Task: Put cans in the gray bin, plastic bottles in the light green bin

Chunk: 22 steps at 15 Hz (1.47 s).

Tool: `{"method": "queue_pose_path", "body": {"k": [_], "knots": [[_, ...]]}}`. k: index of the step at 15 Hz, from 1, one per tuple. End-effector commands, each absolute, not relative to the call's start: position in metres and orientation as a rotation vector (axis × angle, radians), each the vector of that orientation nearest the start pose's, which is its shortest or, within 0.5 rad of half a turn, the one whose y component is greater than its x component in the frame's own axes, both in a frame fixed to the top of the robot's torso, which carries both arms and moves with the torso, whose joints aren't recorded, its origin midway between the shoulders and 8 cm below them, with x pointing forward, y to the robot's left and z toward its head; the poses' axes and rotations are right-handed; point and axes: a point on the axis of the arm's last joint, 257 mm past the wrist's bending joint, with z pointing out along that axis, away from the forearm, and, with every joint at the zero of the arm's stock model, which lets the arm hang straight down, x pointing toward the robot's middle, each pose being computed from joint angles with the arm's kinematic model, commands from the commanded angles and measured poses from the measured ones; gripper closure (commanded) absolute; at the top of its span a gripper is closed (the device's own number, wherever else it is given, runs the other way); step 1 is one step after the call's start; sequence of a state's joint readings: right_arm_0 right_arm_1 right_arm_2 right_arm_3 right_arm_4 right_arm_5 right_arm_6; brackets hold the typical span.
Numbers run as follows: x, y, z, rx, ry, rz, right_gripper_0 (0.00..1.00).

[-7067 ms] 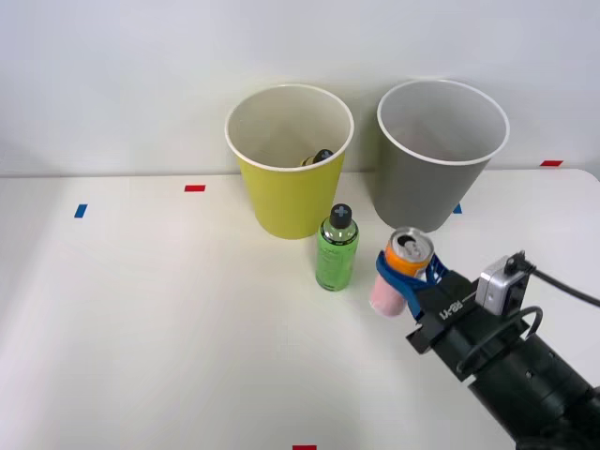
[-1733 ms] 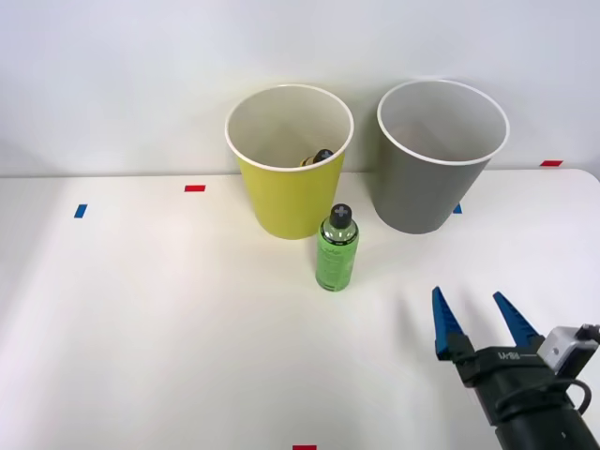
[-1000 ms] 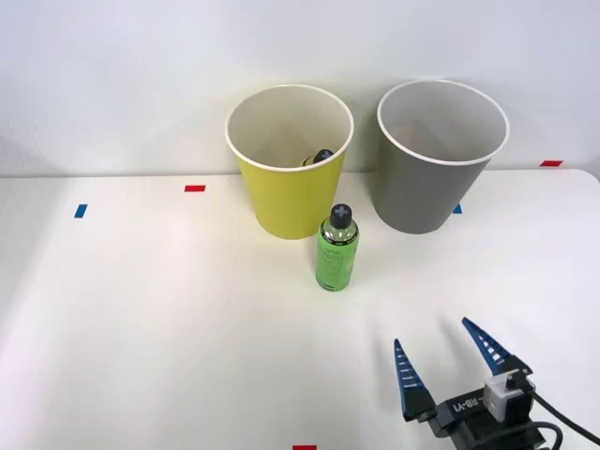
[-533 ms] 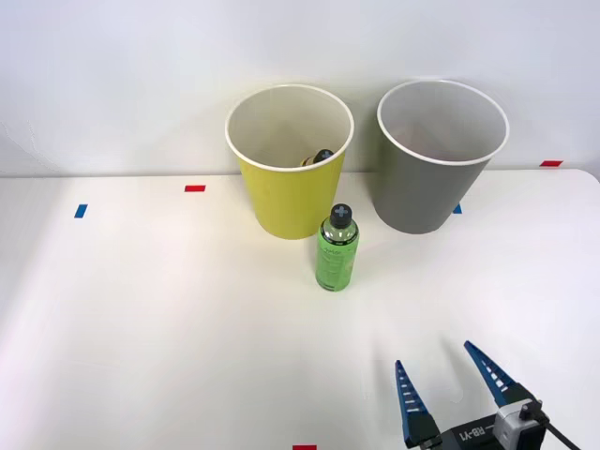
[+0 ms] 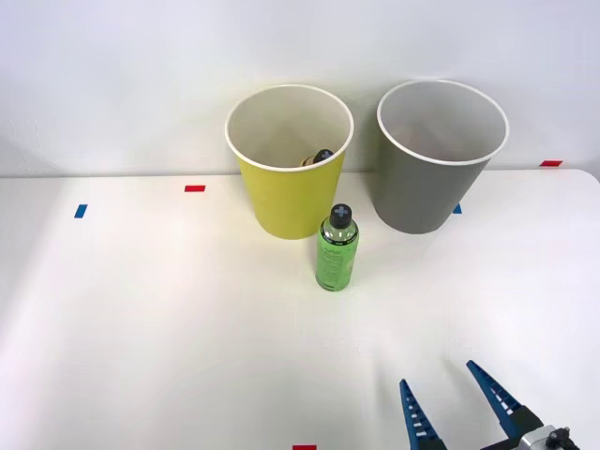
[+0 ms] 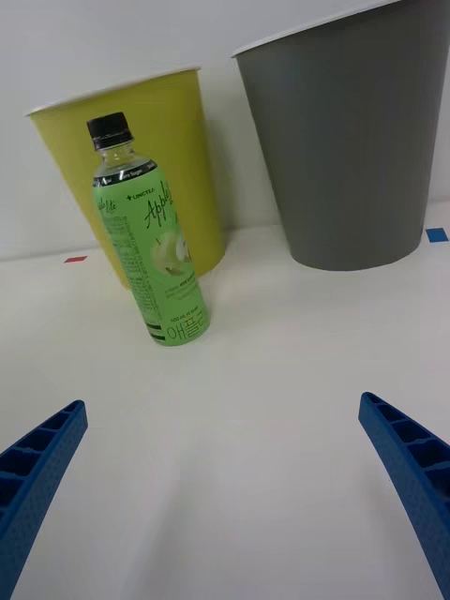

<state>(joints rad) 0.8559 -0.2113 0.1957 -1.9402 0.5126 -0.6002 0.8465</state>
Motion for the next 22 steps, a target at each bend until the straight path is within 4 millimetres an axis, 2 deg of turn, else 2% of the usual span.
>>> {"method": "queue_pose_path", "body": {"k": [1, 4, 8, 22], "knots": [[0.266, -0.173, -0.268, -0.162, 1.570, 0.362, 0.00], [0.268, -0.170, -0.267, -0.139, 1.566, 0.367, 0.00], [0.271, -0.183, -0.267, -0.133, 1.566, 0.337, 0.00], [0.269, -0.183, -0.268, -0.140, 1.569, 0.335, 0.00]]}}
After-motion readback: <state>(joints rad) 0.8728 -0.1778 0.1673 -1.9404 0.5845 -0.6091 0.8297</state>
